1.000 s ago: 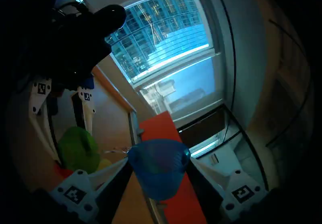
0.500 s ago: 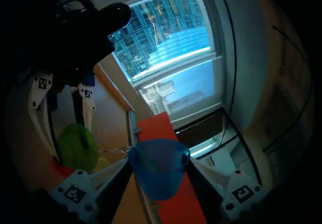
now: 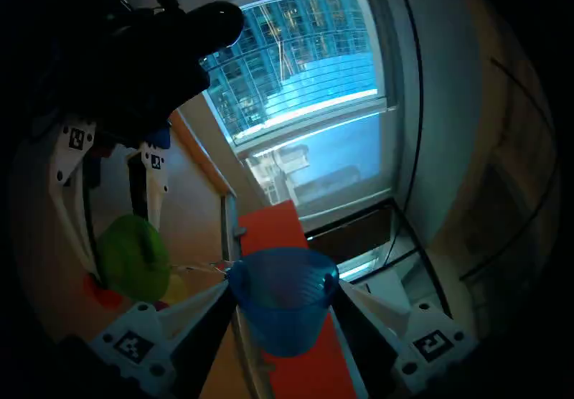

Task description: Pour water

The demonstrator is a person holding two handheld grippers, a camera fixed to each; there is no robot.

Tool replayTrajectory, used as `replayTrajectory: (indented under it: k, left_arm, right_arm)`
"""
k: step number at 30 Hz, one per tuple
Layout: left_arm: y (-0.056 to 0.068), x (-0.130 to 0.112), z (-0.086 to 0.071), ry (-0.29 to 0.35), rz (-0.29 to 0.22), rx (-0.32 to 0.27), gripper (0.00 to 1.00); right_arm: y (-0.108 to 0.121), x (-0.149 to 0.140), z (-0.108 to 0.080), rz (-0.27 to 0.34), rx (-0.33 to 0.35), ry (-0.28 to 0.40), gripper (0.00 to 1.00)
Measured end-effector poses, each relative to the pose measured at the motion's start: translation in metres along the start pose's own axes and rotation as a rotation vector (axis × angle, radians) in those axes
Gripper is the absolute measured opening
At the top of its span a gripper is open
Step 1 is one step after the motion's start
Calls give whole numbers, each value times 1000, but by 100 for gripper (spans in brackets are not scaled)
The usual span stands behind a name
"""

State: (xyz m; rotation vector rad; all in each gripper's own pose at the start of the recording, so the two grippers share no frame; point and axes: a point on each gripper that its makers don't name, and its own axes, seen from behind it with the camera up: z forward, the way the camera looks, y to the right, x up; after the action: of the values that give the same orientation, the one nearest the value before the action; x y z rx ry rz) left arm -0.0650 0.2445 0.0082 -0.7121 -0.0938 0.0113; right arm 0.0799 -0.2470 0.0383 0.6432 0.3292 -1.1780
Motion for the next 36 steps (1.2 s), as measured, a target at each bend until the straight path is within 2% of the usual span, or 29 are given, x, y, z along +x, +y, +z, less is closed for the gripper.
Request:
replayTrajectory:
  k: [21, 36]
  left_arm:
    - [4, 1, 1, 4, 1, -8, 84]
    - [2, 3, 1, 7, 1, -6, 84]
  right_arm:
    - [4, 6, -2, -74, -12, 5, 89]
    - [8, 11, -5, -141, -25, 12, 89]
